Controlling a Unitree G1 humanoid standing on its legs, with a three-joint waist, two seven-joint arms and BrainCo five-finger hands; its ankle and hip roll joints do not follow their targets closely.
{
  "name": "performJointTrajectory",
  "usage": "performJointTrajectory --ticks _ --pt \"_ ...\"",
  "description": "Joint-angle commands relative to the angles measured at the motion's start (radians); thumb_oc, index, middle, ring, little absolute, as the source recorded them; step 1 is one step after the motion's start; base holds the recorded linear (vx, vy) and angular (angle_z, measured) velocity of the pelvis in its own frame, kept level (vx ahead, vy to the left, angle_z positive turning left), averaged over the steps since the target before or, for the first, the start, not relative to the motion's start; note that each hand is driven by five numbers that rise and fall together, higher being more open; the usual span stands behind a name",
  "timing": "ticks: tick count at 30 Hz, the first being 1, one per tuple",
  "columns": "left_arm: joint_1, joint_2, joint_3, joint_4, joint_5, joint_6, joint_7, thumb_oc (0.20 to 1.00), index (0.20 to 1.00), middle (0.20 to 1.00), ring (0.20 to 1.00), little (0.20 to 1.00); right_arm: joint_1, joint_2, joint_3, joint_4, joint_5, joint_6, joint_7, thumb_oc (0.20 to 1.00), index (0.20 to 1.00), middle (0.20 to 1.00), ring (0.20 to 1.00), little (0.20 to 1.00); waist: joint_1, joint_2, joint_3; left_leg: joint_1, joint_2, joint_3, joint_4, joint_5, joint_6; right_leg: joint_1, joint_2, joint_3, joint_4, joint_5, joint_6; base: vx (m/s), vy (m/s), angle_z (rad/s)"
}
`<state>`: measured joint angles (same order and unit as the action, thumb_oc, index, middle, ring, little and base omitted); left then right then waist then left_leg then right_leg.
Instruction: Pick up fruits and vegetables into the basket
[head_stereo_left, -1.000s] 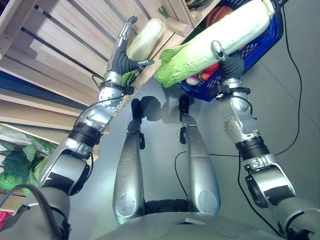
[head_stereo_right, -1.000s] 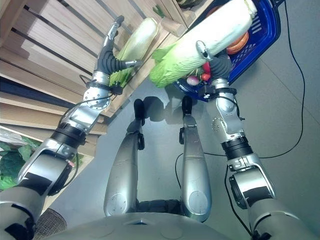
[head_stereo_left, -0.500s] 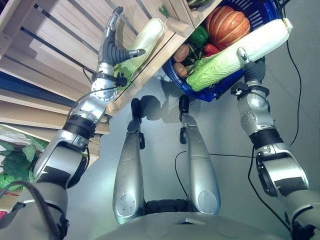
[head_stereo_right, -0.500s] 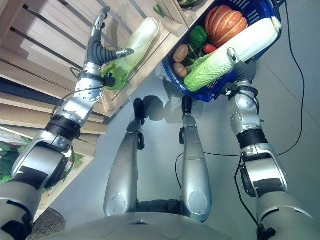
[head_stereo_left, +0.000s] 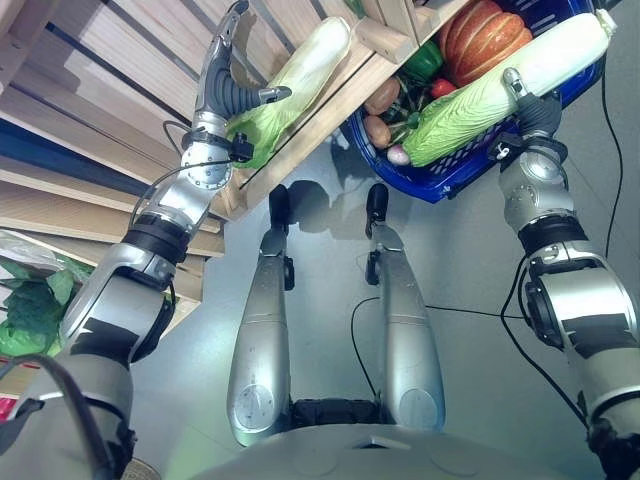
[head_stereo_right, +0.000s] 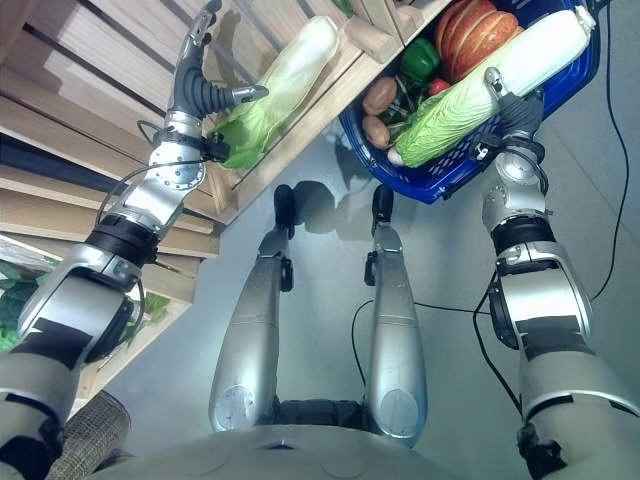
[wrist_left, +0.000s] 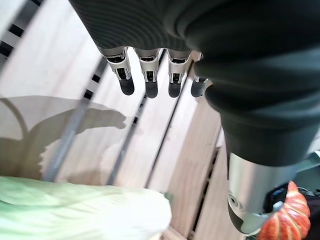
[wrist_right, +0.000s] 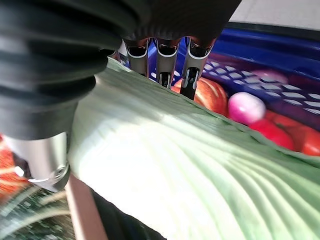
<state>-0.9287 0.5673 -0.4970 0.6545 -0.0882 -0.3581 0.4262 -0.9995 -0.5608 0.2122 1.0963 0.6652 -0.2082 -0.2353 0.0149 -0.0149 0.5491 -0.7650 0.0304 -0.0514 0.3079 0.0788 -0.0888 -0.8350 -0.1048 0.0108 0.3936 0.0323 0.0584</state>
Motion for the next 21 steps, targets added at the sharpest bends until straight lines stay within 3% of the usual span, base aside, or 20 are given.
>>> performJointTrajectory --ticks 1,5,13,20,21 --pt "-0.027 -0.018 0.017 -0.016 -0.024 -0.075 0.012 1.0 1.0 1.0 1.0 1.0 -0.039 -0.074 0.039 0.012 -0.004 -0.009 0.019 0.2 0.2 0.2 0.2 0.2 -0.005 0.075 -0.029 -0.044 -0.034 0.013 0.058 -0.059 0.043 0.005 0.003 -0.069 0.037 -0.02 0.014 0.0 0.0 0.0" --pt "-0.037 -0.026 0.005 -0.013 -0.027 -0.078 0.017 1.0 1.0 1.0 1.0 1.0 -0.078 -0.07 0.061 0.056 -0.01 0.019 0.035 0.2 0.2 0.2 0.2 0.2 -0.001 0.087 -0.029 -0.065 -0.035 0.01 0.064 -0.055 0.042 -0.019 0.004 -0.067 0.048 -0.022 0.013 0.01 0.001 0.02" --pt "-0.045 -0.038 -0.007 -0.021 -0.02 -0.083 0.033 1.0 1.0 1.0 1.0 1.0 -0.127 -0.069 0.103 0.123 -0.05 0.135 0.087 0.2 0.2 0.2 0.2 0.2 0.01 0.108 -0.029 -0.099 -0.038 0.006 0.069 -0.044 0.043 -0.06 0.006 -0.067 0.066 -0.023 0.011 0.0 0.0 0.0" --pt "-0.042 -0.045 -0.009 -0.031 -0.014 -0.083 0.045 1.0 1.0 1.0 1.0 1.0 -0.151 -0.076 0.105 0.16 -0.042 0.194 0.06 0.2 0.2 0.2 0.2 0.2 0.016 0.12 -0.029 -0.129 -0.04 0.001 0.083 -0.042 0.042 -0.094 0.008 -0.062 0.089 -0.025 0.011 0.0 0.0 0.0" --pt "-0.04 -0.048 -0.008 -0.035 -0.011 -0.081 0.047 1.0 1.0 1.0 1.0 1.0 -0.154 -0.075 0.102 0.166 -0.034 0.206 0.045 0.702 0.702 0.702 0.702 0.702 0.018 0.122 -0.029 -0.132 -0.04 0.001 0.084 -0.042 0.042 -0.098 0.008 -0.061 0.09 -0.025 0.011 0.0 0.0 0.0"
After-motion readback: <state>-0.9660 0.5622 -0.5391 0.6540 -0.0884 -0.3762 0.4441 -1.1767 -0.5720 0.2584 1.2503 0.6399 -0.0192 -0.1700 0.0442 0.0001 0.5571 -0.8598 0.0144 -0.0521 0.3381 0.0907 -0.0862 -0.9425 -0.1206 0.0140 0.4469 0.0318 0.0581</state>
